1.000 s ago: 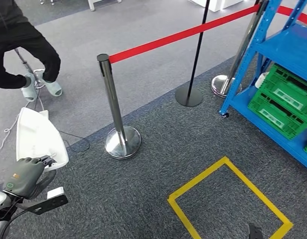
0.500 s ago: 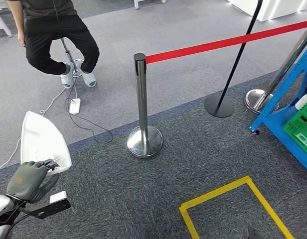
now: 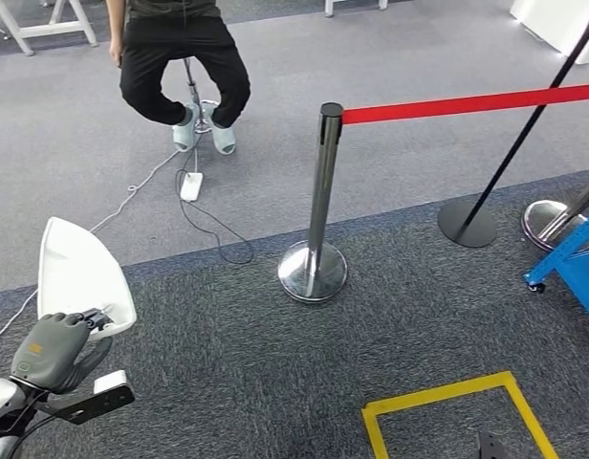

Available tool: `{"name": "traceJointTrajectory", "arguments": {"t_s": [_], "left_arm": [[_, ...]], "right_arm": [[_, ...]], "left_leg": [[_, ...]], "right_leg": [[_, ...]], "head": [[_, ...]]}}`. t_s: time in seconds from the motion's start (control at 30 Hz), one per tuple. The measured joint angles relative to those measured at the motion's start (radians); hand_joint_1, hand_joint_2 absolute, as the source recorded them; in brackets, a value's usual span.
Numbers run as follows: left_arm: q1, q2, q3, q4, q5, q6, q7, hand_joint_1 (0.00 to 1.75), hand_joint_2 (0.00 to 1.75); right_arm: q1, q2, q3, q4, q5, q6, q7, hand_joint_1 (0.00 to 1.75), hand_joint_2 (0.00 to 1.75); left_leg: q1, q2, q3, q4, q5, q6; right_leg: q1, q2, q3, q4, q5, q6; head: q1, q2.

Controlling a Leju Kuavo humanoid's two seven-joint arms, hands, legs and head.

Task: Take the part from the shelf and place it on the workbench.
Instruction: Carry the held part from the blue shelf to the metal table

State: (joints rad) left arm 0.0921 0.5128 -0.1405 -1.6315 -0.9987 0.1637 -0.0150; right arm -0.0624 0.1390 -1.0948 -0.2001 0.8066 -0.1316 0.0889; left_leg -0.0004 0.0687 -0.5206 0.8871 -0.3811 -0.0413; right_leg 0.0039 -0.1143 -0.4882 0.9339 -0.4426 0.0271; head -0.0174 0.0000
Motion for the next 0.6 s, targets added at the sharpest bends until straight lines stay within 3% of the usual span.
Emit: {"name": "traceJointTrajectory", "arguments": {"t_s": [0.03,0.1,0.17,0.2,0.23,0.27,0.3,0.37,0.43,0.5,0.53,0.6], "left_arm": [[0.003,0.002,0.001,-0.001,0.000,0.000,0.000,1.75,1.75],[0.005,0.005,0.004,-0.005,0.000,0.000,0.000,1.75,1.75],[0.006,0.005,0.006,-0.008,0.000,0.000,0.000,1.75,1.75],[0.008,0.003,0.006,-0.009,0.000,0.000,0.000,1.75,1.75],[0.011,0.002,0.006,-0.009,0.000,0.000,0.000,1.75,1.75],[0.015,0.001,0.006,-0.009,0.000,0.000,0.000,1.75,1.75],[0.017,0.001,0.006,-0.010,0.000,0.000,0.000,1.75,1.75],[0.018,0.001,0.007,-0.012,0.000,0.000,0.000,1.75,1.75],[0.019,0.002,0.009,-0.017,0.000,0.001,0.000,1.75,1.75],[0.024,0.004,0.011,-0.021,0.001,0.002,0.000,1.75,1.75],[0.027,0.005,0.012,-0.022,0.001,0.003,0.000,1.75,1.75],[0.031,0.007,0.014,-0.024,0.001,0.003,0.000,1.75,1.75]], "right_arm": [[-0.001,0.000,0.000,0.000,0.000,0.000,0.000,0.00,0.00],[-0.003,0.001,0.000,0.000,-0.002,0.003,0.000,0.00,0.00],[-0.003,0.002,0.000,0.001,-0.004,0.006,-0.001,0.00,0.00],[0.000,0.002,0.001,0.001,-0.006,0.006,-0.002,0.00,0.00],[0.003,0.002,0.001,0.001,-0.006,0.006,-0.002,0.00,0.00],[0.005,0.001,0.000,0.001,-0.007,0.006,-0.003,0.00,0.00],[0.007,0.001,0.000,0.001,-0.007,0.006,-0.003,0.00,0.00],[0.007,0.001,0.000,0.001,-0.007,0.006,-0.004,0.00,0.00],[0.006,0.001,0.000,0.001,-0.007,0.007,-0.003,0.00,0.00],[0.005,0.001,0.000,0.000,-0.007,0.007,-0.003,0.00,0.00],[0.005,0.001,-0.001,0.000,-0.007,0.006,-0.003,0.00,0.00],[0.003,0.000,-0.001,0.000,-0.007,0.006,-0.003,0.00,0.00]], "left_leg": [[0.001,-0.013,0.001,-0.003,0.002,0.005],[0.004,-0.038,0.006,-0.008,0.006,0.016],[0.006,-0.061,0.007,-0.010,0.008,0.021],[0.006,-0.075,0.007,-0.010,0.008,0.022],[0.007,-0.089,0.007,-0.010,0.008,0.022],[0.008,-0.104,0.008,-0.010,0.008,0.022],[0.010,-0.119,0.010,-0.009,0.008,0.020],[0.014,-0.146,0.010,-0.007,0.006,0.010],[0.018,-0.170,0.006,-0.008,0.006,-0.002],[0.022,-0.195,0.002,-0.016,0.012,-0.014],[0.023,-0.193,-0.001,-0.014,0.011,-0.018],[0.021,-0.150,-0.033,0.047,-0.029,-0.023]], "right_leg": [[-0.002,-0.006,0.001,0.002,-0.006,0.005],[-0.006,0.027,-0.021,0.054,-0.044,0.014],[-0.006,0.085,-0.095,0.200,-0.109,0.016],[-0.005,0.100,-0.137,0.275,-0.131,0.016],[-0.005,0.109,-0.165,0.321,-0.134,0.015],[-0.004,0.114,-0.174,0.322,-0.115,0.013],[-0.005,0.121,-0.160,0.277,-0.078,0.012],[-0.012,0.172,-0.094,0.122,-0.002,0.014],[-0.018,0.215,-0.047,0.024,0.030,0.012],[-0.016,0.200,-0.038,0.009,0.031,0.000],[-0.015,0.187,-0.036,0.006,0.033,-0.008],[-0.015,0.159,-0.034,-0.004,0.040,-0.021]], "head": [[0.000,0.000],[0.004,0.000],[0.011,0.000],[0.013,0.000],[0.013,0.000],[0.013,0.000],[0.013,0.000],[0.014,0.000],[0.014,0.000],[0.013,0.000],[0.013,0.000],[0.008,0.000]]}}
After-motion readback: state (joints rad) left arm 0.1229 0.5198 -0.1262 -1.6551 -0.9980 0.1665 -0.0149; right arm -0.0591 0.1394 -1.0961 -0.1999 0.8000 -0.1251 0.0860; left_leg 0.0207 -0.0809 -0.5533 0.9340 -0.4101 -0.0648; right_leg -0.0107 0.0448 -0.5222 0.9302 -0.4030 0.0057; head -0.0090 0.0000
